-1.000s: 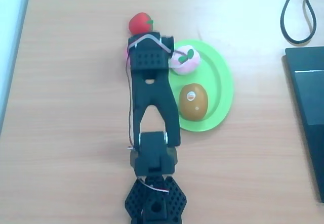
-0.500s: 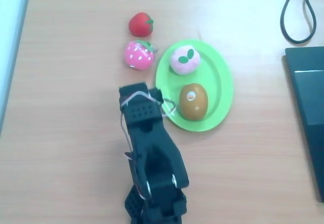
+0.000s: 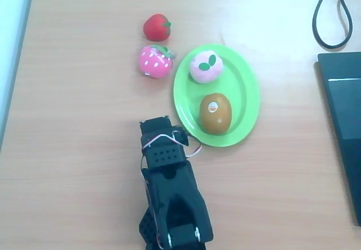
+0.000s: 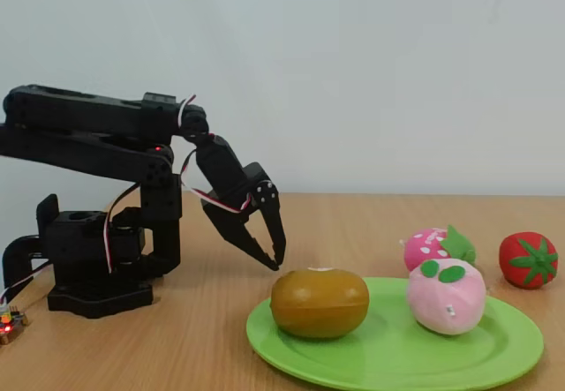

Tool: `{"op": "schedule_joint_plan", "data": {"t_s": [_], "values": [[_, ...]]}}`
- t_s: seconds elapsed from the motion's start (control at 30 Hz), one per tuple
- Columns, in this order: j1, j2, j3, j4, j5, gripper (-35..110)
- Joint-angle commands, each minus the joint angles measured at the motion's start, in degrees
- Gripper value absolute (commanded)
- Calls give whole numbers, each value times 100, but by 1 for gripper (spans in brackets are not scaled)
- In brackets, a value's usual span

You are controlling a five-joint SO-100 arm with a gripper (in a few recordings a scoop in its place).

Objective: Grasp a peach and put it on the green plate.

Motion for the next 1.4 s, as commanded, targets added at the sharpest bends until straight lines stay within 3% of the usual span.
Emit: {"op": "schedule_joint_plan", "data": {"t_s": [0.0,0.33,0.73,1.37], "values": [[70,369,255,0,-105,-8],[220,1292,729,308,-62,-8],[439,1942,686,1538,176,-8],[149,1951,686,1538,-97,-8]]}}
